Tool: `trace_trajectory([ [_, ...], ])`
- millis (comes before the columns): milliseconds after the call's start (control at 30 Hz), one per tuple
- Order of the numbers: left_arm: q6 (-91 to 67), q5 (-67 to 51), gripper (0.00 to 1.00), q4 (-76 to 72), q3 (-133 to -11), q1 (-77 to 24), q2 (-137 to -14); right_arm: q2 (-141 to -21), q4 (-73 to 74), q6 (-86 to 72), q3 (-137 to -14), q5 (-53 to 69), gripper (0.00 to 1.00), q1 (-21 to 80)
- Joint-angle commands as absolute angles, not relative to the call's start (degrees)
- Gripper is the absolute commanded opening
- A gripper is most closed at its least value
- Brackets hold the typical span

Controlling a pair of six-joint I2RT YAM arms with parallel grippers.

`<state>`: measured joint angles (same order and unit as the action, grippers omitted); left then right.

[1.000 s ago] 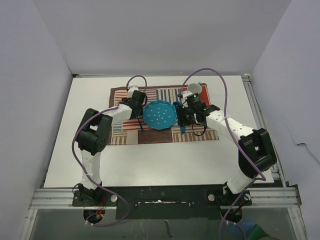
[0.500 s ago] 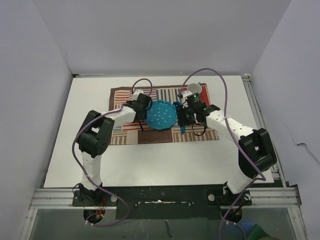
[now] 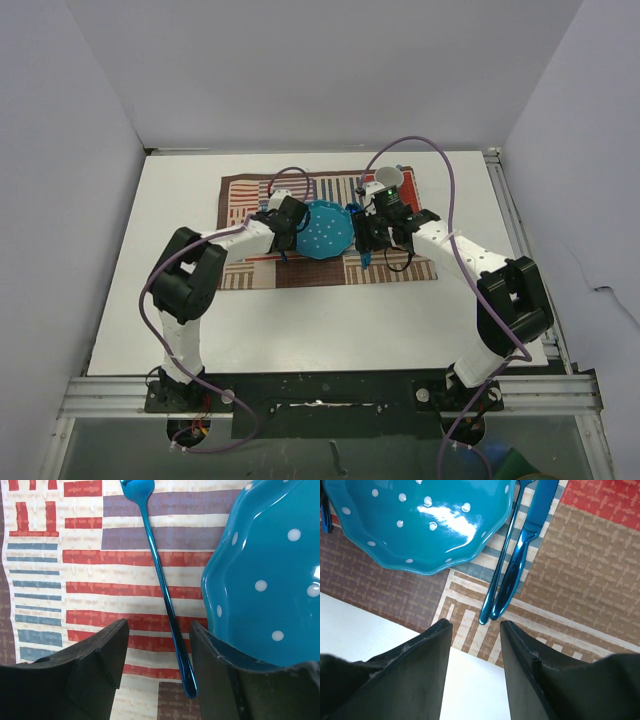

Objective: Set the dinner table for one person
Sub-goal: Adjust the fork on the napkin.

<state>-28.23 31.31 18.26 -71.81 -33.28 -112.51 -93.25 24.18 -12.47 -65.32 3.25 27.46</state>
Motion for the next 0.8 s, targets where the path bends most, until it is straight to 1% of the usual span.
trace_trajectory([
  [0,-28.9,32.5,0.53,21.2,-70.8,-33.5,-109.9,-90.0,23.4,-12.8,-66.2,3.2,0.45,27.9],
  [233,-29.6,34.8,0.53,21.9,-69.5,-33.2,-109.3,-90.0,23.8,-12.9,-66.5,3.0,0.45,27.9],
  [767,-30.5,36.2,0.53,22.4,-67.1,-31.5,-107.6,-91.1,23.7,-13.1,-66.2,3.6,0.45,28.0],
])
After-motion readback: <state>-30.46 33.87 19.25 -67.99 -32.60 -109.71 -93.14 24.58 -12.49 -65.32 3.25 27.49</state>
